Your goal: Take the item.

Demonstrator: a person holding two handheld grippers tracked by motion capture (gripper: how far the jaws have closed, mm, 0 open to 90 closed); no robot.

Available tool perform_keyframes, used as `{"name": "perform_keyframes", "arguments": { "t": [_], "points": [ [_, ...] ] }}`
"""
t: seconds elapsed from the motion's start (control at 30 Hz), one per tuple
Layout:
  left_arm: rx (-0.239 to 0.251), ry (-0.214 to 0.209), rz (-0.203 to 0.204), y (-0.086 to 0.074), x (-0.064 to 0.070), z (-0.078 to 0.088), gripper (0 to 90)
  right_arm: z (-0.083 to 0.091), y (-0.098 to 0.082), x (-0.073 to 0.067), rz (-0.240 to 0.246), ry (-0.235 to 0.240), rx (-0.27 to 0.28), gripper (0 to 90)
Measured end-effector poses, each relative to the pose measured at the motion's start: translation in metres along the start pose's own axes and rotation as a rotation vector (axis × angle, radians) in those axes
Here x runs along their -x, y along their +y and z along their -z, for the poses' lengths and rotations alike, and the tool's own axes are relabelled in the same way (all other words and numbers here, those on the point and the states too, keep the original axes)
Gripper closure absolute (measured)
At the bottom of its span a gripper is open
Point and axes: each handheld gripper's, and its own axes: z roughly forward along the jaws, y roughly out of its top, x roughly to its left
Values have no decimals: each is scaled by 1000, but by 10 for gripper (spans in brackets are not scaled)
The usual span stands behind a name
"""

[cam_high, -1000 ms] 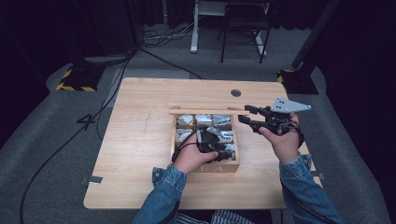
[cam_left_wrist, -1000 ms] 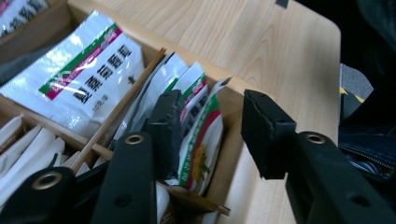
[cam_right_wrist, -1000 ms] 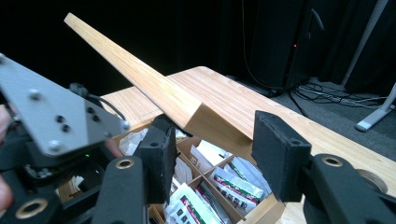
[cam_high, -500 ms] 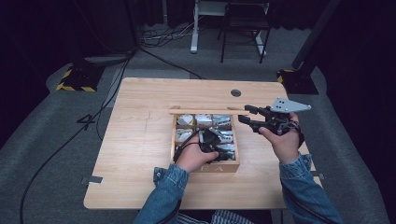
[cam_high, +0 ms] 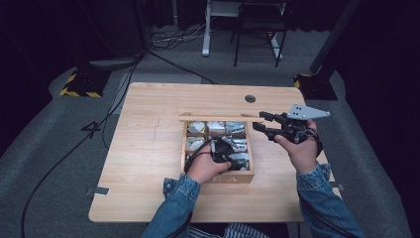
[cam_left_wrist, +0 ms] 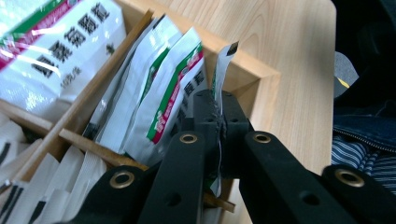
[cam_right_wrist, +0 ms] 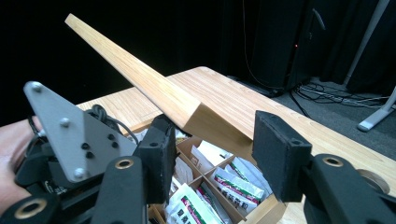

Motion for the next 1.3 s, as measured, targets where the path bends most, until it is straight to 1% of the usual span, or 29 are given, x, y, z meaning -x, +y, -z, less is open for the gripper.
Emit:
{"name": "perform_keyframes", "arguments": {
  "t": [0.2, 0.23, 0.27, 0.3, 0.37, 0.4, 0.47, 0.57, 0.6, 0.73, 0.83, 0.93, 1.0, 1.13, 1.23, 1.3],
  "points": [
    [48, 15, -29, 5, 3, 12, 893, 0, 0, 0, -1, 0, 1, 502],
    [58, 22, -35, 6, 4, 14, 893, 0, 0, 0, -1, 0, 1, 502],
    [70, 24, -32, 6, 5, 15, 894, 0, 0, 0, -1, 0, 1, 502],
    [81, 28, -47, 7, 6, 18, 894, 0, 0, 0, -1, 0, 1, 502],
    [100, 35, -63, 9, 9, 22, 894, 0, 0, 0, -2, 1, 2, 502],
    [104, 33, -70, 9, 11, 24, 895, 0, 0, 0, -2, 0, 2, 502],
    [127, 43, -80, 11, 15, 29, 895, 0, 0, 0, -2, -2, 0, 502],
    [144, 53, -102, 13, 20, 35, 895, 0, 0, 0, -3, -2, 2, 502],
    [154, 59, -114, 13, 22, 38, 895, 0, 0, 0, -3, -2, 2, 502],
    [198, 59, -162, 13, 32, 45, 895, 0, 0, 0, -3, -2, 1, 503],
    [224, 51, -168, 13, 36, 51, 896, 0, 0, 0, -4, -3, 1, 502],
    [243, 52, -161, 12, 37, 56, 895, 0, 0, 0, -3, -3, 1, 502],
    [262, 49, -149, 10, 37, 59, 895, 0, 0, 0, -4, -3, 2, 502],
    [302, 58, -133, 5, 36, 67, 895, 0, 0, 0, -3, -2, 0, 502],
    [332, 76, -135, 0, 37, 76, 895, 0, 0, 0, -4, -2, 1, 502],
    [350, 80, -132, -4, 38, 83, 895, 0, 0, 0, -4, -1, 1, 502]
  ]
}}
